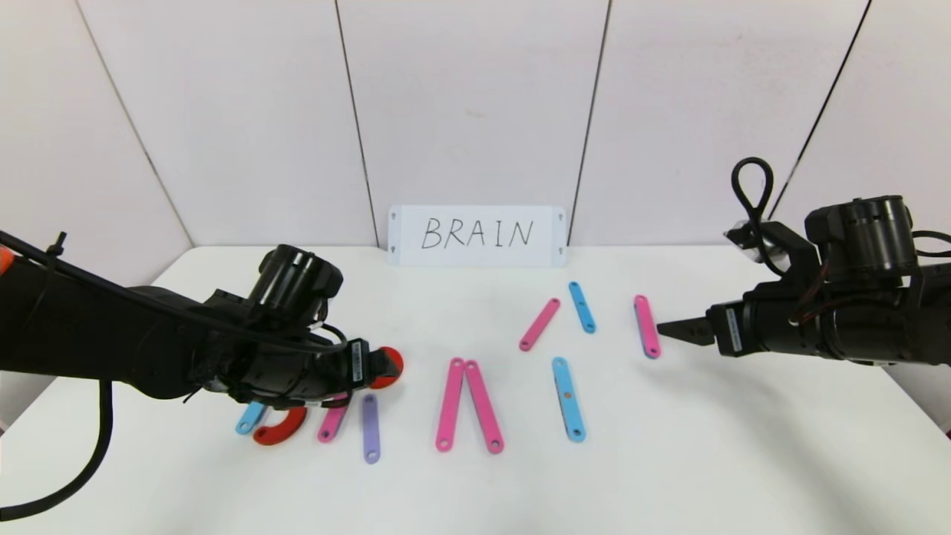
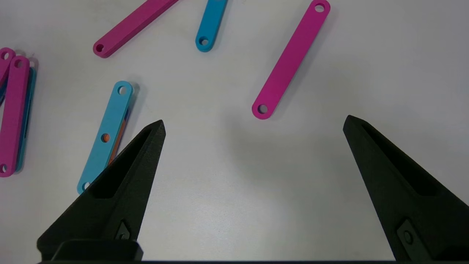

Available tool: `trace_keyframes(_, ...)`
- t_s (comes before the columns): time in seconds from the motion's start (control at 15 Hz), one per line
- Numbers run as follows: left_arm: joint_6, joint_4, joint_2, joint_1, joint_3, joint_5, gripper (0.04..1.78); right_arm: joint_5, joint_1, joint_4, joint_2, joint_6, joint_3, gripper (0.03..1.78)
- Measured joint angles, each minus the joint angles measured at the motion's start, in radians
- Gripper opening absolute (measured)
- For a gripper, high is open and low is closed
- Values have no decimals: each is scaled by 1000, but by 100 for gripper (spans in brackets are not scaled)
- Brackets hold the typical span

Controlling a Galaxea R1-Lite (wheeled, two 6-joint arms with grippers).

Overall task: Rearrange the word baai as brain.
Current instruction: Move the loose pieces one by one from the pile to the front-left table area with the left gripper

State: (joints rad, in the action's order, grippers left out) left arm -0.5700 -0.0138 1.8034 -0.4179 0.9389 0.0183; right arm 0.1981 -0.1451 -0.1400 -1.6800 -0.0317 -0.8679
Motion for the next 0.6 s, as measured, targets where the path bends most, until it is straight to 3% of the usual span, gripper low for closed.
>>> trace_keyframes(0.6,-6,-1,2,-1,-5,66,174,-1,0,0,-3,0,-1,170)
